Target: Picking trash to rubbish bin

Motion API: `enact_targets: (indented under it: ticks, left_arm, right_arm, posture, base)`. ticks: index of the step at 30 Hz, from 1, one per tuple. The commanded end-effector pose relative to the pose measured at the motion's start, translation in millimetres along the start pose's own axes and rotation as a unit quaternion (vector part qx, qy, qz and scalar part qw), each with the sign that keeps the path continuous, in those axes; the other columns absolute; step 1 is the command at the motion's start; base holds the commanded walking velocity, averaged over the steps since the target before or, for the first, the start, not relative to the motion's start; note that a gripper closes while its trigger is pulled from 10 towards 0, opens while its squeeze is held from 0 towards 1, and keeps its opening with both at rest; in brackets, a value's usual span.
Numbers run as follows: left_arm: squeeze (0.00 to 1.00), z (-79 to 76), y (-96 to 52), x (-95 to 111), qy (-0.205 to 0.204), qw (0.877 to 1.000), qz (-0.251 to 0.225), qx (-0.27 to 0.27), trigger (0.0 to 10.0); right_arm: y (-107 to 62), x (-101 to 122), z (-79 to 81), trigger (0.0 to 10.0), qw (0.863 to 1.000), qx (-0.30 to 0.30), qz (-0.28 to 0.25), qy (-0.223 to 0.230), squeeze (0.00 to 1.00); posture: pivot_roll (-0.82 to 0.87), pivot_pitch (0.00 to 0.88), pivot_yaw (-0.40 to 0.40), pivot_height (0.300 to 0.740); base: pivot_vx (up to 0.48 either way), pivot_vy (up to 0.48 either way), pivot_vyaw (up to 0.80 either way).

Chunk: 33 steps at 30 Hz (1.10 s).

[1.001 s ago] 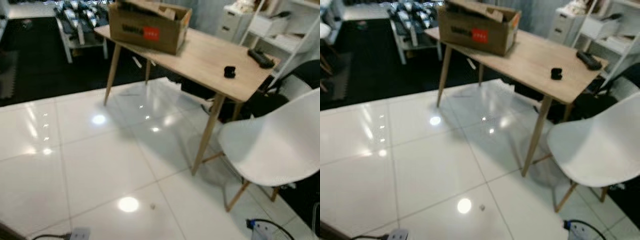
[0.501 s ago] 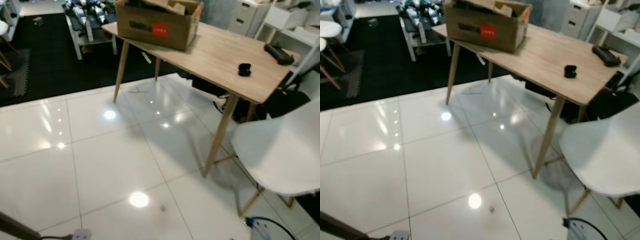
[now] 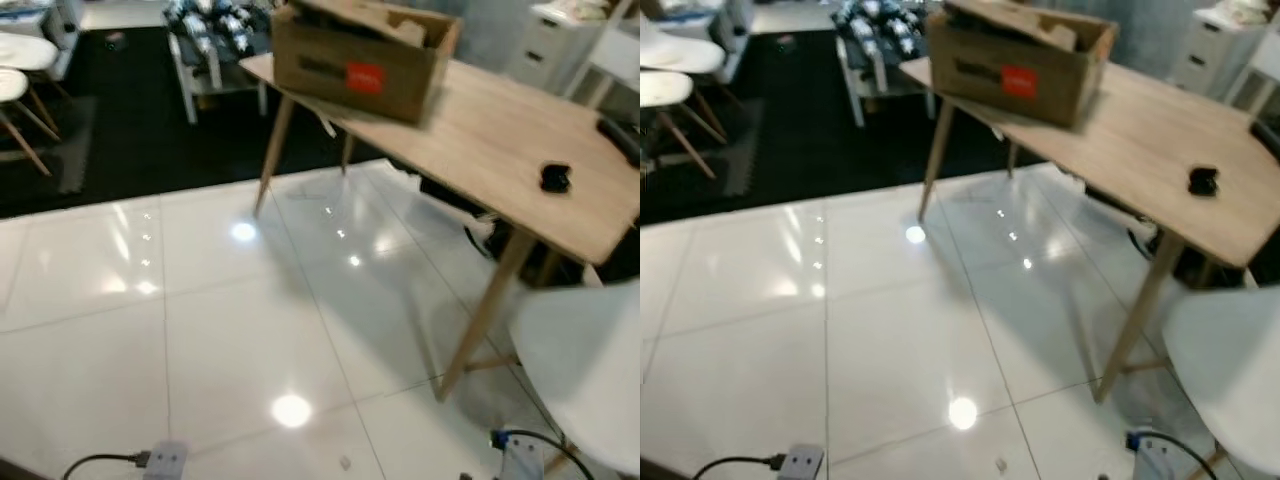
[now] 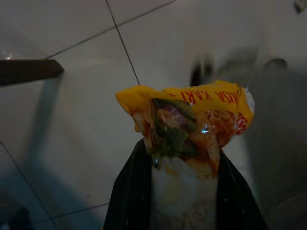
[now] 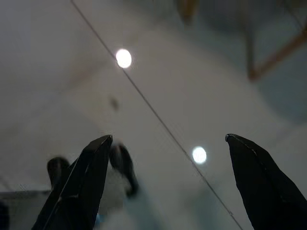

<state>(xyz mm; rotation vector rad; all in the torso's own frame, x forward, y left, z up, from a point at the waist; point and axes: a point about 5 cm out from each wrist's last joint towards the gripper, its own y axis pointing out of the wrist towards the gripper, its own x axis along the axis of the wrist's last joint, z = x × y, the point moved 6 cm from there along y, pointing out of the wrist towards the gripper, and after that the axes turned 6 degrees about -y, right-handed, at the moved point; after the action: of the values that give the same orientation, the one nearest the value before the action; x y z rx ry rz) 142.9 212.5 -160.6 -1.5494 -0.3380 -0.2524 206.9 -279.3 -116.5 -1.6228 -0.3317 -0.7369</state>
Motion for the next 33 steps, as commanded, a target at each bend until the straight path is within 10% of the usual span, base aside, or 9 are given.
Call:
enact_targets:
  ticks: [1,33]
  left_arm:
    - [0.00,-3.5,0.3,-6,0.004,1.000,0.011,-0.005,10.0]
    - [0.00,-6.9,0.7,-5,0.009,1.000,0.011,-0.009,10.0]
  right_arm:
    - [-4.3,-24,-3.1,10.0,0.999,-0.003,0.032,0.006,0.00]
    - [-3.2,-10,7.1,10.0,0.999,0.047,0.004,0.007,0.00]
  posture:
    - [0.00,0.076,-0.020,0.740]
    - [-0.01,0.088,-0.016,0.740]
  base:
    - [0.442,0.000,-0.80]
    - [0.412,0.000,0.00]
